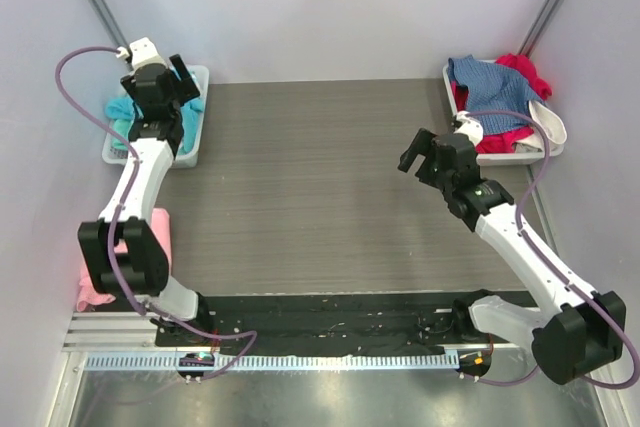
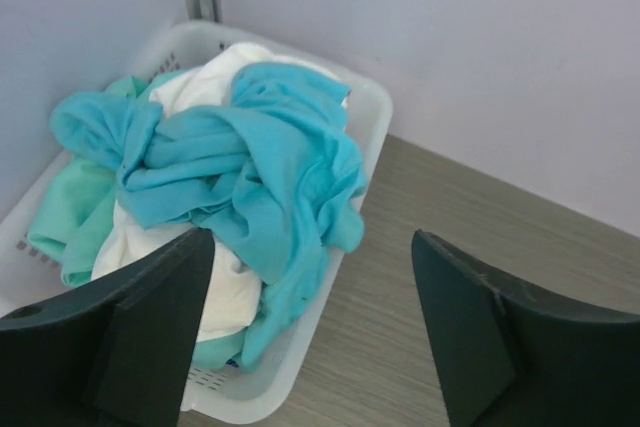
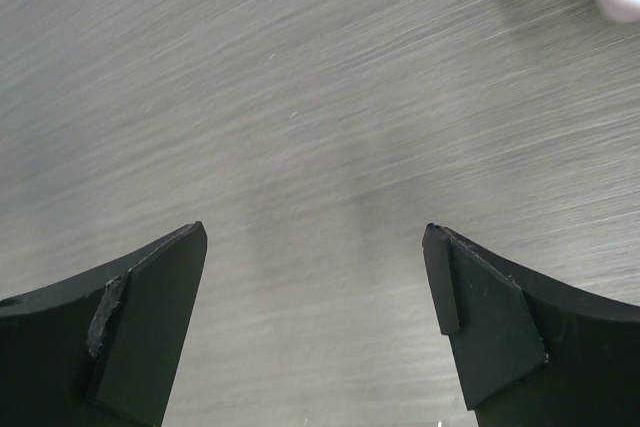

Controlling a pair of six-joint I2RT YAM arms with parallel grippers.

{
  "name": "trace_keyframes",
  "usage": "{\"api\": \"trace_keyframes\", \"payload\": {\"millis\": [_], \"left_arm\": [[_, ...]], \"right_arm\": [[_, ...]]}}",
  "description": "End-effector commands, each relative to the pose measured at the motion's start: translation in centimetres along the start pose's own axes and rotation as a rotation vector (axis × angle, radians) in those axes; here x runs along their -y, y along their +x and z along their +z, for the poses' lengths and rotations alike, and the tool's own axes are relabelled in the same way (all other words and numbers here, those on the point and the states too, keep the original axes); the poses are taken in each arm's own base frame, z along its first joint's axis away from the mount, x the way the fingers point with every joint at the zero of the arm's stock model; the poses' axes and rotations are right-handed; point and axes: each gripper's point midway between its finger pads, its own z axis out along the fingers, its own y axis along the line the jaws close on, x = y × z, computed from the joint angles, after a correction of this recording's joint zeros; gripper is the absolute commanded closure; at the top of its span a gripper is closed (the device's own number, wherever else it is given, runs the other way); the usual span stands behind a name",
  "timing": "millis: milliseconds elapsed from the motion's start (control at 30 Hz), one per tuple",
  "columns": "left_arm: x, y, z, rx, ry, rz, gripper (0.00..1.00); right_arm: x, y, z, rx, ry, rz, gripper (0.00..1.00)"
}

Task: Fold and stack the t-shirts
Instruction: Grab the tshirt from the pile

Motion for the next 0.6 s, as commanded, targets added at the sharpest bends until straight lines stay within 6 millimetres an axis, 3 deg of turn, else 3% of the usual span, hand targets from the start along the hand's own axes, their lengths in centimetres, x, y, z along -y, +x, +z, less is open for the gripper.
{"api": "trace_keyframes", "payload": {"millis": [0,133,167,200,267,333,567], "left_arm": [[-1.0,3.0,2.9,-0.101,-0.021,0.011,0.09],[-1.8,5.6,5.5,-0.159,-0.046,0.020,0.00],[-1.6,5.2,6.0,-0.150,-0.040,0.021,0.00],[-1.5,6.4,6.8,-0.175,-0.040,0.035,0.00],[-1.2,6.2,7.7,-0.176,-0.029,0.060,0.00],[-1.3,7.3,8.5,-0.209,-0.039,0.083,0.00],[-1.4,5.2,9.3,-0.174,-0.033,0.087,0.01]], "right_arm": [[-1.6,1.5,-2.2,-0.088,-0.115,0.005,0.01],[-1.2,3.6,-2.2,-0.146,-0.130,-0.007,0.00],[-1.2,3.9,-2.2,-0.153,-0.134,-0.008,0.00],[-1.2,4.0,-2.3,-0.156,-0.138,-0.003,0.00],[-1.3,4.5,-2.3,-0.165,-0.154,-0.003,0.00],[-1.2,4.9,-2.2,-0.175,-0.160,-0.005,0.00],[-0.8,6.1,-1.7,-0.200,-0.150,-0.007,0.00]]}}
